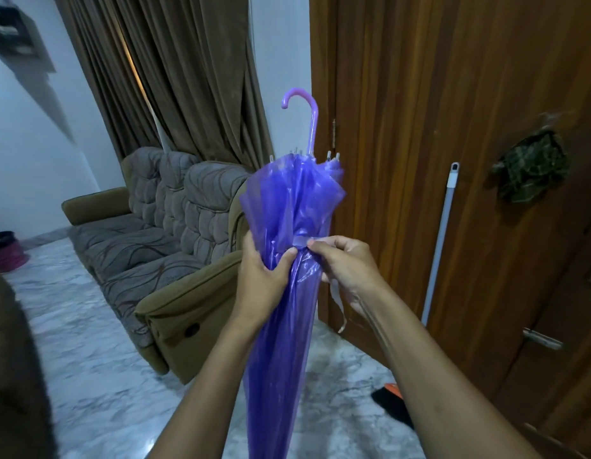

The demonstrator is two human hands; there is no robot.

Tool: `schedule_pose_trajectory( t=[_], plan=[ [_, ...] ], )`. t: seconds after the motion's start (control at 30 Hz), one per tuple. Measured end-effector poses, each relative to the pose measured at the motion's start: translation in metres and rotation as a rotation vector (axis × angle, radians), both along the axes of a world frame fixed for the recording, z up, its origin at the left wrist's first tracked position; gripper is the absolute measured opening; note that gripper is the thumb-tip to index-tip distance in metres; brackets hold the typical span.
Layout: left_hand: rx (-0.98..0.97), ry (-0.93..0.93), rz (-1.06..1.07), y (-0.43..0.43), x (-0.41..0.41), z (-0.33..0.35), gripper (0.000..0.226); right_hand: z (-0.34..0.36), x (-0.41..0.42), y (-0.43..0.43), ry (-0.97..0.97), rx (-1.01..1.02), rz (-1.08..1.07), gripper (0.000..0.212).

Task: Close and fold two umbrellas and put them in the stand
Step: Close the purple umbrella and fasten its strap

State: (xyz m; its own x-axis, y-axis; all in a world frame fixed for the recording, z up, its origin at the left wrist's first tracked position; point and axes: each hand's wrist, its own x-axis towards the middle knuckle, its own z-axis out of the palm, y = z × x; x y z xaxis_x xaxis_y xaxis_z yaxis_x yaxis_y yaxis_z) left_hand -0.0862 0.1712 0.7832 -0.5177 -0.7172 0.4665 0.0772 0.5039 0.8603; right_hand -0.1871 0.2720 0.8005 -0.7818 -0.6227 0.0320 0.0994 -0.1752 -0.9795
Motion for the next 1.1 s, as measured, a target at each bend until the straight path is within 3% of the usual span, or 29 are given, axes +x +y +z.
schedule_pose_trajectory(
  t=[0.13, 0.2, 0.3, 0.4, 0.5, 0.63, 0.8, 0.9, 1.1],
  plan=[
    [-0.075, -0.070, 0.077, 0.008, 0.000, -0.007, 0.036, -0.001, 0.004, -0.003, 0.027, 0.050, -0.026, 0.013],
    [-0.072, -0.142, 0.011, 0.007, 0.002, -0.011, 0.034, -0.003, 0.005, -0.006, 0.035, 0.056, -0.036, 0.014],
    [0.002, -0.192, -0.158, 0.005, 0.009, -0.013, 0.047, -0.004, 0.006, -0.009, 0.068, 0.063, -0.019, 0.016],
    [-0.030, -0.208, -0.183, -0.001, 0.014, -0.015, 0.051, -0.001, 0.008, -0.010, 0.050, 0.062, 0.079, 0.021],
    [-0.026, -0.137, -0.121, -0.006, 0.015, -0.016, 0.037, 0.002, 0.011, -0.012, -0.066, 0.014, 0.214, 0.022],
    [0.142, -0.019, -0.112, -0.010, 0.020, -0.010, 0.028, 0.002, 0.011, -0.016, -0.110, -0.027, 0.252, 0.024],
    [0.227, 0.091, -0.262, -0.015, 0.033, 0.000, 0.032, -0.009, 0.003, -0.017, -0.016, 0.061, 0.184, 0.027],
    [0.346, 0.148, -0.289, -0.016, 0.035, -0.001, 0.043, -0.010, 0.006, -0.019, -0.102, 0.035, 0.225, 0.025],
    [0.413, 0.088, -0.324, -0.007, 0.037, -0.002, 0.017, -0.010, 0.011, -0.022, -0.151, -0.048, 0.290, 0.007]
  ],
)
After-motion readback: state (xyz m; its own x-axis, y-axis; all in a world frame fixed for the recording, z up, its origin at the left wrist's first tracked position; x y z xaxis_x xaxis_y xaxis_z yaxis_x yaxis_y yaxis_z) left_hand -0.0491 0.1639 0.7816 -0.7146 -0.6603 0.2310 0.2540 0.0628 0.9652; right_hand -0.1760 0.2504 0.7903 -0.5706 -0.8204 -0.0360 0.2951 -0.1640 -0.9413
